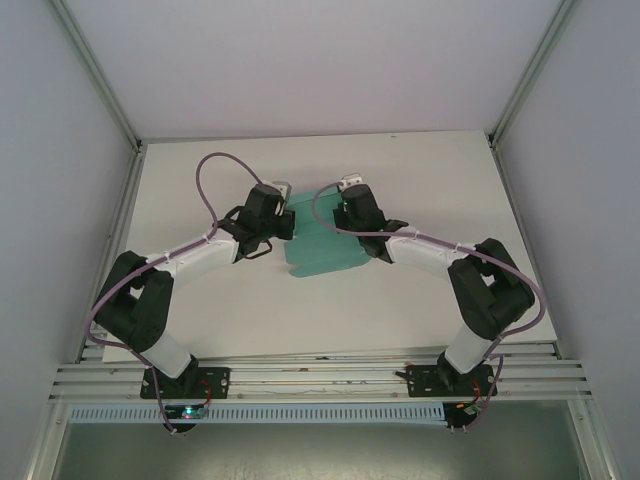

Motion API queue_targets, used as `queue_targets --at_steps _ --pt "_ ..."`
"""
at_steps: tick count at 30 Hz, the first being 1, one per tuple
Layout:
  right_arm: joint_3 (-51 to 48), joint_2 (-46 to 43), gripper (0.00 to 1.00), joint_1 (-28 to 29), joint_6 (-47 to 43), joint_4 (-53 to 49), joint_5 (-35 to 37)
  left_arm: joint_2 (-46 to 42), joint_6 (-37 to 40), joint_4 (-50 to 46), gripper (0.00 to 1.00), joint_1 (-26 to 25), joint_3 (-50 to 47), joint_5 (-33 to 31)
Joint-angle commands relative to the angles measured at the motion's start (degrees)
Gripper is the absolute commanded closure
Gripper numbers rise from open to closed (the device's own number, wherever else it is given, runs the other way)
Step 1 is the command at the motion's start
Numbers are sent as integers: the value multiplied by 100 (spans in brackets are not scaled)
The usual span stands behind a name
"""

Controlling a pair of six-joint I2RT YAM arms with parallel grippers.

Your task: Assemble paper box

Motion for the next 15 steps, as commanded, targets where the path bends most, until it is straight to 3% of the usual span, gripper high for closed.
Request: queue_targets --at_steps 1,4,11,15 --pt "385 372 100 -102 491 -1254 2159 14 -139 -436 100 -14 127 -392" --pt "785 688 100 -68 869 -2029 3038 36 -188 -611 100 -23 225 -524" --pt "1108 952 100 21 1083 -2389 4022 36 -304 -645 100 -35 269 -510" --pt "1110 985 100 4 1302 -2407 3876 21 -316 -700 100 -42 315 -525"
